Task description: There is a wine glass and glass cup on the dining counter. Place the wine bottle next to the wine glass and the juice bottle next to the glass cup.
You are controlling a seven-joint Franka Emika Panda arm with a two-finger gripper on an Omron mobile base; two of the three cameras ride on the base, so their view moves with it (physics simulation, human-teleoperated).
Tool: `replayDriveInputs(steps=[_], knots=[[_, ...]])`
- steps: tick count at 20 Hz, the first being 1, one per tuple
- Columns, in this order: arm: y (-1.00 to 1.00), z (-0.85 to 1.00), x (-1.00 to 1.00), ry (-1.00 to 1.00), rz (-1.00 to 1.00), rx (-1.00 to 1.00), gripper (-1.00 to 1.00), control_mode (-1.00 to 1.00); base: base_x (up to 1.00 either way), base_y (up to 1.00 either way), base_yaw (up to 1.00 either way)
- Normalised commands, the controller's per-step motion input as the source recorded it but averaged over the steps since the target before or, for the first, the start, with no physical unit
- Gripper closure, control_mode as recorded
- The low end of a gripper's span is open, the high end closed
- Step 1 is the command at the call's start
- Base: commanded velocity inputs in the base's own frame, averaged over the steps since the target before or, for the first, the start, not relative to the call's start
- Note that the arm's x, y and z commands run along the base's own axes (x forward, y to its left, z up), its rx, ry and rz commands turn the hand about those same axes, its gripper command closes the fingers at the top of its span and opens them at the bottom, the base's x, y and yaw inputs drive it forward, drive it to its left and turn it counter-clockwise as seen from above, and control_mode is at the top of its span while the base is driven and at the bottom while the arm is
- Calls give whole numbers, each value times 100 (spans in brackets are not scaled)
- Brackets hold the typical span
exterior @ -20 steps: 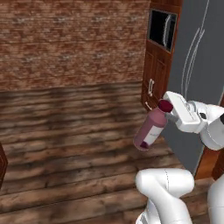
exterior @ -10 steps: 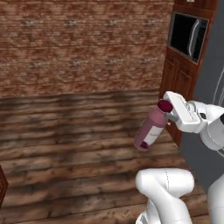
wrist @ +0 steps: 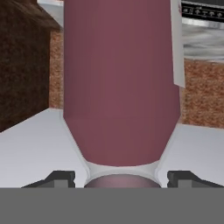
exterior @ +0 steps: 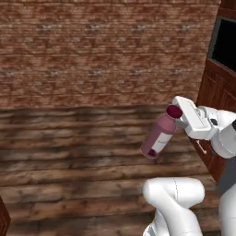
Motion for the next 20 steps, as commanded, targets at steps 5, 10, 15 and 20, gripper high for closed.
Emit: replayDriveInputs(steps=[5, 10, 15, 20], knots=[[0, 0, 0, 0, 0, 0, 100, 100, 100, 10, 39], [0, 0, 0, 0, 0, 0, 100, 100, 100, 0, 43], [0, 0, 0, 0, 0, 0, 100, 100, 100, 0, 50], [0, 0, 0, 0, 0, 0, 100, 100, 100, 0, 53]])
